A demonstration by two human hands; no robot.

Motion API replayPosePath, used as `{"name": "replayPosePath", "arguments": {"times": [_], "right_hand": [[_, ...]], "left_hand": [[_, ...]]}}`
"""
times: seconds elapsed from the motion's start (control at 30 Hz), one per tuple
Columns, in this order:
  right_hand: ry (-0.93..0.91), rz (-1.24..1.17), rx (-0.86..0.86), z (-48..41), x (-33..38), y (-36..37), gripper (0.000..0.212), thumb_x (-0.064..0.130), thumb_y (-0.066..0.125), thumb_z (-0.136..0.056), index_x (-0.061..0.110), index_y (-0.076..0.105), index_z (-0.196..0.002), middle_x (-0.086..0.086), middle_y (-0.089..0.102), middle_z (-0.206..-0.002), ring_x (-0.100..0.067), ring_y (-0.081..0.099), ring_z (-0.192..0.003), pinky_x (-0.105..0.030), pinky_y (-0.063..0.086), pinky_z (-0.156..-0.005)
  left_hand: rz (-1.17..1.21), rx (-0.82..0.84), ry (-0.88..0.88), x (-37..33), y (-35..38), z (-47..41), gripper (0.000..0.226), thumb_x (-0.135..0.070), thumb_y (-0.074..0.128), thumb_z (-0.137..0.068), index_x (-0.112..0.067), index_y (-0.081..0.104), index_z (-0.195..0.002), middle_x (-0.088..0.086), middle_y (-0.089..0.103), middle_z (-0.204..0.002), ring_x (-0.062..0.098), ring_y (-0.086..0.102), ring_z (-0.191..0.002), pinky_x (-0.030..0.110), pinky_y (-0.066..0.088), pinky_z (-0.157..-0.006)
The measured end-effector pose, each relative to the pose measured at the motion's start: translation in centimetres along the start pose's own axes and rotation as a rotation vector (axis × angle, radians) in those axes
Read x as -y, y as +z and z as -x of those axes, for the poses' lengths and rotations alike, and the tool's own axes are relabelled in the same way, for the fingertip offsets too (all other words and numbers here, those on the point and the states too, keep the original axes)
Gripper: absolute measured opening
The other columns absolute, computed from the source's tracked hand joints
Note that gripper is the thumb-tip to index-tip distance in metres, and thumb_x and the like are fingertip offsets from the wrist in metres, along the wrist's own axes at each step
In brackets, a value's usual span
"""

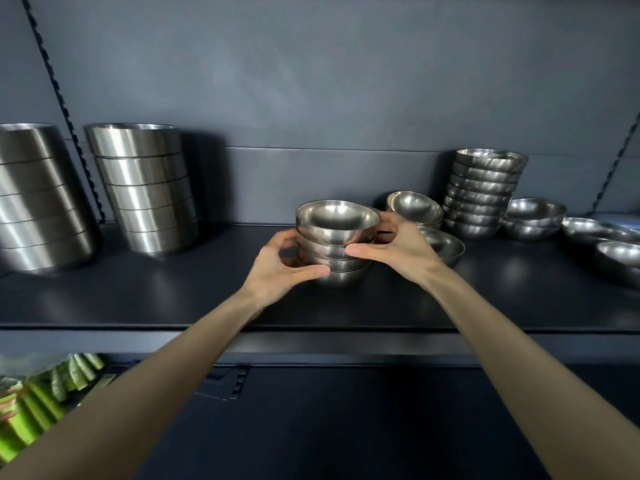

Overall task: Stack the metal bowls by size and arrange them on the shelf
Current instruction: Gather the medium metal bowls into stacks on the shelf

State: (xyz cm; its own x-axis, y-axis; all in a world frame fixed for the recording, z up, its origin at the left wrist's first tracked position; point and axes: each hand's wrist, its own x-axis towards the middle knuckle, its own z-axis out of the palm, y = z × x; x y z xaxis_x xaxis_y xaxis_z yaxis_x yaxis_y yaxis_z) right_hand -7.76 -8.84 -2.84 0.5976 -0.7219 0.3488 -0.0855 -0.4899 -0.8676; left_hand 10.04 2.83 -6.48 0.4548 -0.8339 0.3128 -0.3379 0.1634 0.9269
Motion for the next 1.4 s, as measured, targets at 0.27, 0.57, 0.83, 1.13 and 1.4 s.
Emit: {"name": "replayPosePath", "arguments": {"times": [0.27,0.57,0.83,1.13,1.4], "right_hand": [[0.1,-0.038,0.011,1.2,-0.7,0.6,0.075,0.02,0.086,-0.067,0.02,0.046,-0.131,0.003,0.065,-0.115,-0.005,0.063,-0.103,-0.013,0.049,-0.081],[0.114,-0.057,-0.072,1.4,-1.2,0.9,0.077,0.026,0.09,-0.059,0.012,0.052,-0.125,-0.001,0.072,-0.105,-0.011,0.07,-0.093,-0.027,0.054,-0.089],[0.036,-0.041,-0.098,0.5,1.6,-0.9,0.046,0.014,0.085,-0.067,0.014,0.06,-0.105,-0.001,0.073,-0.094,-0.005,0.069,-0.081,-0.017,0.054,-0.075],[0.014,-0.023,-0.135,-3.8,2.6,-4.3,0.052,0.017,0.086,-0.067,0.014,0.057,-0.109,0.009,0.072,-0.088,-0.006,0.069,-0.084,-0.037,0.057,-0.085],[0.037,-0.001,-0.123,-8.8,0.0,-6.3,0.065,0.016,0.087,-0.067,0.006,0.052,-0.122,0.006,0.071,-0.093,0.002,0.068,-0.076,-0.019,0.057,-0.073]], "left_hand": [[0.034,0.055,-0.026,0.9,-0.2,0.6,0.084,-0.016,0.087,-0.062,-0.014,0.044,-0.134,-0.002,0.058,-0.124,0.005,0.063,-0.103,0.025,0.052,-0.092],[0.045,0.066,-0.053,0.6,-0.3,0.9,0.071,-0.011,0.087,-0.063,-0.014,0.051,-0.124,0.0,0.065,-0.113,0.011,0.07,-0.09,0.014,0.052,-0.079],[0.019,0.049,0.022,-2.2,-0.3,-0.6,0.061,-0.014,0.086,-0.065,-0.026,0.051,-0.114,-0.019,0.059,-0.098,-0.005,0.066,-0.083,0.002,0.045,-0.064],[0.02,0.081,0.08,-4.1,1.6,-6.3,0.06,-0.018,0.084,-0.068,-0.027,0.048,-0.114,-0.019,0.057,-0.099,-0.006,0.061,-0.087,0.004,0.046,-0.066],[0.015,0.056,0.05,-2.7,3.8,-11.5,0.064,-0.02,0.087,-0.065,-0.026,0.05,-0.116,-0.013,0.057,-0.109,0.013,0.058,-0.114,0.028,0.045,-0.098]]}}
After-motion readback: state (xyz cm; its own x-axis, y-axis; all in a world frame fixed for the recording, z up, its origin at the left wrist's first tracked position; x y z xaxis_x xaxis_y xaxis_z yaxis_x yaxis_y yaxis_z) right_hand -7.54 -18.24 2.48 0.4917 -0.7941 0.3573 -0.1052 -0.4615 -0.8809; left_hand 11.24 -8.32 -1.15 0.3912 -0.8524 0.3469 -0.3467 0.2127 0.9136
